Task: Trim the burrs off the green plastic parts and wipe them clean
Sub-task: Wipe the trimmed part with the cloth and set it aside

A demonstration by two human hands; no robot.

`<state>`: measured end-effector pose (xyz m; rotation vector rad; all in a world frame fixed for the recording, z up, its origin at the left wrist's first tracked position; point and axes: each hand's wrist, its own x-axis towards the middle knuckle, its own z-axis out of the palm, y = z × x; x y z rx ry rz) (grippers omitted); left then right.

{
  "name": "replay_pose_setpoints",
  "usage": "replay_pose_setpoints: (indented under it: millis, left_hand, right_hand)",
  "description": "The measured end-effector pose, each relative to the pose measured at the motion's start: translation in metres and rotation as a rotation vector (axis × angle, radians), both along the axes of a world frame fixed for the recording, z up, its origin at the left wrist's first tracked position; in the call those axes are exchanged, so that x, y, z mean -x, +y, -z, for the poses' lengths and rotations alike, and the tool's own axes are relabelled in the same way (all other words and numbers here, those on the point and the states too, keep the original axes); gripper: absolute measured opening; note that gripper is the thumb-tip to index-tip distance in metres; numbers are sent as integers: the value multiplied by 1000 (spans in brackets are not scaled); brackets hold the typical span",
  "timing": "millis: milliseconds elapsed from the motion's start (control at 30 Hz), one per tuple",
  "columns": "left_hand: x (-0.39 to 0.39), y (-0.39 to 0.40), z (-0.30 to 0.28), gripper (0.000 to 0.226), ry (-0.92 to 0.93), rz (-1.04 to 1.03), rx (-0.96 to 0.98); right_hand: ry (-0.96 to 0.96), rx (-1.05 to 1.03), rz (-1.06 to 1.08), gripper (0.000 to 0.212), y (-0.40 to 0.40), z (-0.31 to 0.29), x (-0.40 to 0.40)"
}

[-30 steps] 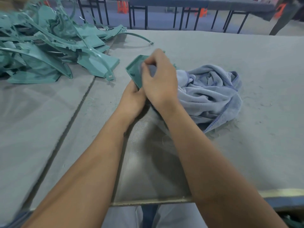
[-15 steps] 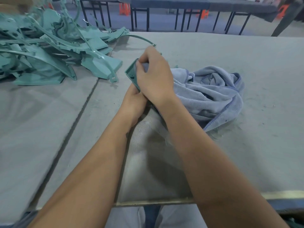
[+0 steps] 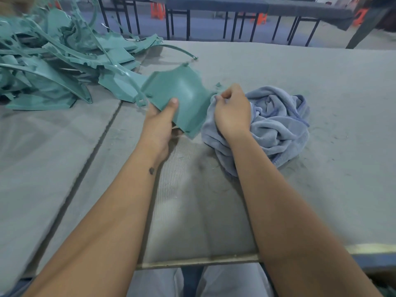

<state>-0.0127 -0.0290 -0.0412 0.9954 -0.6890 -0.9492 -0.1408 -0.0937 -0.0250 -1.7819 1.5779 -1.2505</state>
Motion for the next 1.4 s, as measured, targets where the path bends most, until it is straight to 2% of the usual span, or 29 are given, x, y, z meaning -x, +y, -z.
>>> replay_pose_setpoints:
  millis: [100, 167, 233, 333, 400, 500, 533, 633, 833, 933, 1000, 1100, 1200, 1300, 1400]
  left_hand:
    - [-13, 0, -4, 22, 173, -83, 7]
    - [-18, 1, -6, 34, 293, -97, 23]
    - [-20, 2, -7, 37, 358, -112, 30]
    - [-18, 2, -7, 31, 315, -115, 39]
    - [-16, 4, -7, 23, 233, -111, 35]
    - [-16, 5, -7, 21, 205, -121, 41]
    - [-17, 5, -7, 21, 208, -127, 43]
    - [-19, 5, -7, 17, 209, -154, 30]
    - [-18, 5, -7, 12, 166, -270, 29]
    - [-19, 8, -10, 17, 191, -344, 65]
    - [-21, 9, -12, 14, 243, -358, 118]
    - [-24, 11, -14, 14, 352, -309, 219]
    - [-26, 11, -13, 15, 354, -292, 232]
    - [-22, 11, -14, 17, 257, -314, 155]
    - [-19, 10, -13, 14, 202, -310, 108]
  right_hand:
    - [-208, 6, 43, 8, 2, 0, 5]
    - [-407, -14, 71, 8, 3, -5, 10]
    - [-640, -58, 59, 8, 3, -8, 16]
    - [-895, -114, -35, 3, 4, -11, 23]
    - [-943, -88, 1, 9, 5, -12, 27]
    - [-1023, 1, 109, 12, 3, -12, 31]
    - [-958, 39, 148, 13, 3, -13, 32]
    - [-577, 166, 187, 22, 8, -14, 28]
    - [-282, 239, -282, 19, 29, -20, 24]
    - [-12, 154, -397, 20, 26, -18, 25]
    - [174, 73, -409, 19, 24, -14, 26]
    - [423, 13, -317, 31, 18, -10, 27]
    - [582, 11, -177, 14, 12, -13, 26]
    - [578, 74, -91, 20, 12, -16, 28]
    - [262, 13, -136, 17, 12, -17, 31]
